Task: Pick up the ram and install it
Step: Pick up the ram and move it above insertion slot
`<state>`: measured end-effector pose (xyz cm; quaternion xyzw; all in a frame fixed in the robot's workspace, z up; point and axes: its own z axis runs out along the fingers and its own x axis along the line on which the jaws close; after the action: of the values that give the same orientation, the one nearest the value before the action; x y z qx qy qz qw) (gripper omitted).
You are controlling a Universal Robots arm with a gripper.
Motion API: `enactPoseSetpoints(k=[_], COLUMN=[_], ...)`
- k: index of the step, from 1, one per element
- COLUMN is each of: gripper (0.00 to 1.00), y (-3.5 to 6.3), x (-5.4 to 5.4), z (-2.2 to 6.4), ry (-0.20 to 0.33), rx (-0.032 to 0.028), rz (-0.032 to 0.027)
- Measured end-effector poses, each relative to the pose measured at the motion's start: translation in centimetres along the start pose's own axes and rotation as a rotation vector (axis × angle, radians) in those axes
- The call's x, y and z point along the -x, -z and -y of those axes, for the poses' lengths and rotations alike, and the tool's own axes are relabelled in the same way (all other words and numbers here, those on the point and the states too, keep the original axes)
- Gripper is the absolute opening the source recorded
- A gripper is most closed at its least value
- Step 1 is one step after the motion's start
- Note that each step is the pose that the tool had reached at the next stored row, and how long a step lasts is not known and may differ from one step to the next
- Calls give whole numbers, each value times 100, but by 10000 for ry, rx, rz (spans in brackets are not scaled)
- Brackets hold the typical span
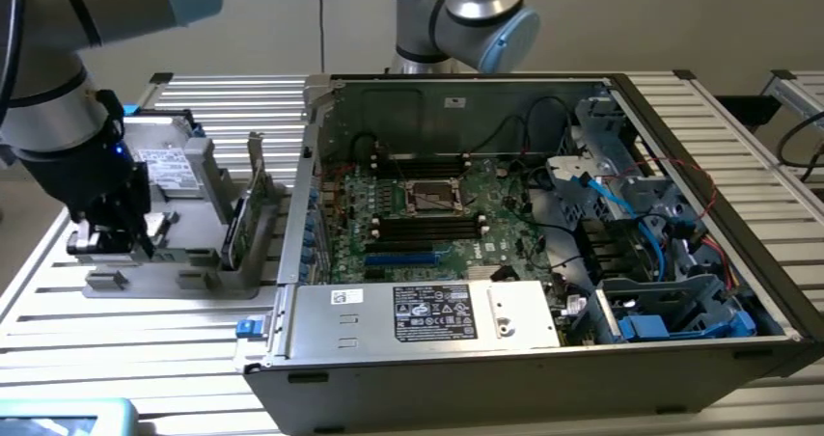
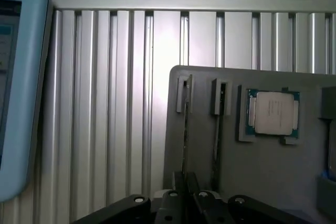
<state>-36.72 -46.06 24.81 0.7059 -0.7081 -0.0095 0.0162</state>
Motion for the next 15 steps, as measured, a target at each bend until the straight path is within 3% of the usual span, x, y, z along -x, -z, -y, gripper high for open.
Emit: enactPoseSetpoints(k=[8, 15], gripper=[13, 13], y=[366, 688], x=[-15, -35], z=[19, 132], ry=[2, 2], rx=[9, 31], rz=[0, 0])
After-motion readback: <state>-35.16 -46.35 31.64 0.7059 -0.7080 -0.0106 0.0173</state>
